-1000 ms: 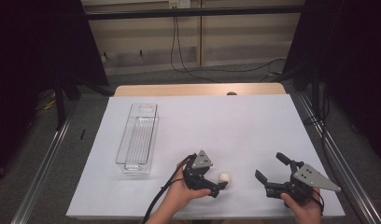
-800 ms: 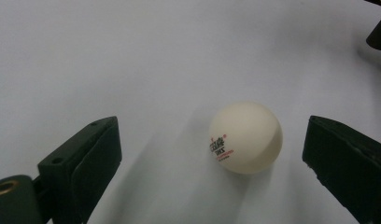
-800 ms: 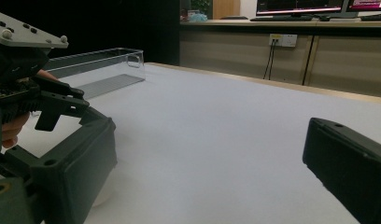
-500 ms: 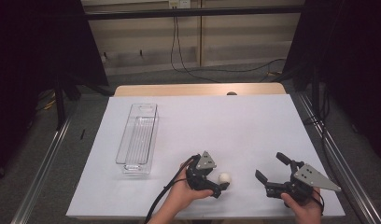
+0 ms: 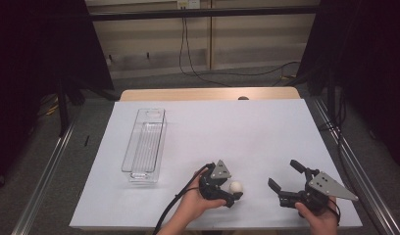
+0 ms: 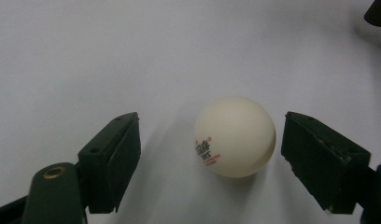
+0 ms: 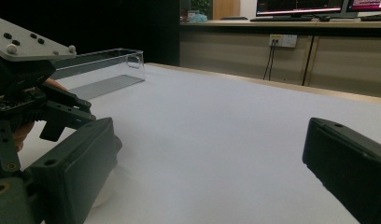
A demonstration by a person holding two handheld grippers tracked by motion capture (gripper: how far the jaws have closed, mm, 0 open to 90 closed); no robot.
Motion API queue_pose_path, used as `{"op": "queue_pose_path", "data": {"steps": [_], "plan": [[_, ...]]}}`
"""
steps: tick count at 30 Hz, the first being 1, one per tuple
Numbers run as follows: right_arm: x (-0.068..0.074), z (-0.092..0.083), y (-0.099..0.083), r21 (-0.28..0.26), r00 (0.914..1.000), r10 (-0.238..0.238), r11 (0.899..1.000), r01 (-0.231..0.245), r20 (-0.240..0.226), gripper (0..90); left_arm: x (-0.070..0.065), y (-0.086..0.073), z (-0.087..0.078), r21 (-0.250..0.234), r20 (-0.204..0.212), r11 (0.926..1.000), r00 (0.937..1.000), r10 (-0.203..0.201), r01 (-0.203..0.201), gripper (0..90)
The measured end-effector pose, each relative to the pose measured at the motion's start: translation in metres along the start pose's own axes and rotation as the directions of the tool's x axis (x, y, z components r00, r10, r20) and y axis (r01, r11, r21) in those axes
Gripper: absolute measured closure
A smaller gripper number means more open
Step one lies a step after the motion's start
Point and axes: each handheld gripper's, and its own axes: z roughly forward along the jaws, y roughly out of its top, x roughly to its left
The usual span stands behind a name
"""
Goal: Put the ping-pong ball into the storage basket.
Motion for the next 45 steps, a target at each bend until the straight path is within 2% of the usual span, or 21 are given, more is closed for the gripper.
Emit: {"op": "queue_pose_path", "data": {"steps": [2, 6, 7, 9, 10, 16, 19, 22, 25, 26, 28, 30, 39, 42, 45], "plan": [[0.000, 0.000, 0.000, 0.000, 1.0000, 0.000, 1.000, 0.000, -0.003, 2.4, 0.000, 0.001, 0.001, 0.006, 0.000, 0.9999, 0.9999, 0.011, -0.011, 22.2], [0.000, 0.000, 0.000, 0.001, 1.0000, -0.002, 1.000, 0.002, -0.004, 2.5, 0.000, 0.002, 0.002, 0.011, 0.006, 0.9999, 1.0000, 0.007, -0.007, 25.2], [0.000, 0.000, 0.000, 0.000, 1.0000, -0.001, 1.000, 0.001, 0.002, 2.5, 0.001, 0.002, 0.002, 0.008, 0.021, 0.9999, 0.9997, 0.009, -0.009, 26.3], [-0.001, 0.000, -0.001, 0.005, 1.0000, -0.007, 1.000, 0.007, -0.006, 2.5, 0.000, 0.001, 0.003, 0.018, 0.013, 0.9997, 0.9998, 0.016, -0.016, 29.8], [-0.001, 0.000, -0.001, 0.005, 1.0000, -0.007, 1.000, 0.007, -0.005, 2.5, 0.001, 0.001, 0.004, 0.026, 0.022, 0.9994, 0.9995, 0.021, -0.022, 29.8], [-0.001, 0.000, -0.001, 0.001, 1.0000, -0.008, 1.000, 0.008, -0.005, 2.4, 0.000, 0.001, 0.005, 0.041, 0.029, 0.9989, 0.9994, 0.019, -0.020, 35.2], [-0.001, 0.000, -0.001, 0.005, 1.0000, -0.008, 1.000, 0.008, -0.005, 2.5, 0.000, 0.001, 0.006, 0.032, 0.031, 0.9994, 0.9994, 0.014, -0.015, 37.4], [-0.001, 0.000, 0.000, 0.004, 1.0000, -0.008, 1.000, 0.008, -0.005, 2.5, 0.001, 0.001, 0.006, 0.055, 0.037, 0.9979, 0.9989, 0.031, -0.033, 38.7], [-0.001, 0.000, -0.001, 0.001, 1.0000, -0.007, 1.000, 0.007, -0.004, 2.5, 0.002, 0.001, 0.006, 0.054, 0.039, 0.9980, 0.9988, 0.031, -0.033, 41.2], [-0.002, 0.000, -0.001, 0.004, 1.0000, -0.009, 1.000, 0.009, -0.003, 2.5, 0.002, 0.000, 0.008, 0.024, 0.051, 0.9994, 0.9984, 0.025, -0.027, 43.1], [-0.001, 0.000, -0.001, 0.005, 1.0000, -0.008, 1.000, 0.008, -0.003, 2.5, 0.003, 0.001, 0.006, 0.042, 0.039, 0.9986, 0.9988, 0.031, -0.033, 45.6], [-0.001, 0.001, -0.001, 0.002, 1.0000, -0.008, 1.000, 0.008, -0.003, 2.5, 0.003, 0.000, 0.006, 0.038, 0.036, 0.9989, 0.9990, 0.027, -0.028, 50.2], [-0.002, 0.000, -0.001, 0.003, 1.0000, -0.007, 1.000, 0.007, -0.003, 2.5, 0.005, 0.001, 0.002, 0.053, 0.034, 0.9983, 0.9992, 0.021, -0.023, 51.0], [-0.002, 0.000, -0.001, 0.004, 1.0000, -0.008, 1.000, 0.008, -0.005, 2.5, 0.006, 0.001, -0.001, 0.030, 0.039, 0.9995, 0.9992, -0.002, 0.001, 51.1], [-0.002, 0.000, -0.001, 0.004, 0.9999, -0.009, 1.000, 0.009, -0.005, 2.5, 0.007, 0.002, -0.003, 0.032, 0.038, 0.9995, 0.9993, 0.004, -0.005, 51.1]]}}
